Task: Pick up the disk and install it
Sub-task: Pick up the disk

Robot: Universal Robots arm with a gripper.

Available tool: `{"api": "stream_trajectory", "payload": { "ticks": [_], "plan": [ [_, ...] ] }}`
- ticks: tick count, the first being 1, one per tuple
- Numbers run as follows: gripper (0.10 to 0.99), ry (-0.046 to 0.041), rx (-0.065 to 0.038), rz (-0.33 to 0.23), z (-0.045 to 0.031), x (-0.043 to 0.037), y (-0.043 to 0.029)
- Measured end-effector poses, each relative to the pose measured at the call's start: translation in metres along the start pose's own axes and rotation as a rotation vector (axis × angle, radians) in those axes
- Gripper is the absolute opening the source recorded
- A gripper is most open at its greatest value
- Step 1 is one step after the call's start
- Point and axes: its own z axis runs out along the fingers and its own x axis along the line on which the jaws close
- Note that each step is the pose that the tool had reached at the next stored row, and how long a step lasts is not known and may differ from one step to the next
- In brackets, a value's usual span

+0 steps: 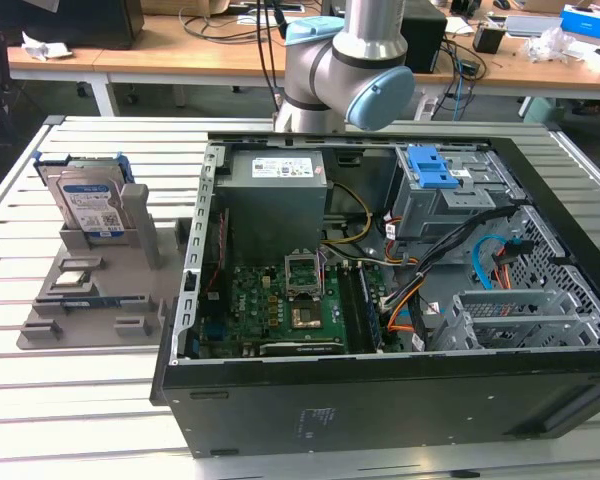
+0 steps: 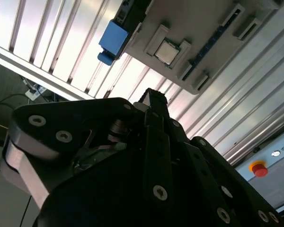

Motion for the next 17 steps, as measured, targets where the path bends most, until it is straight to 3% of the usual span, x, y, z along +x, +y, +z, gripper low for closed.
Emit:
{"api": "stream_trajectory", "payload": {
  "ticks": [17],
  "plan": [
    [0.106,0.0048,-0.003,-0.111,0.0,0.0,0.0]
  ]
}}
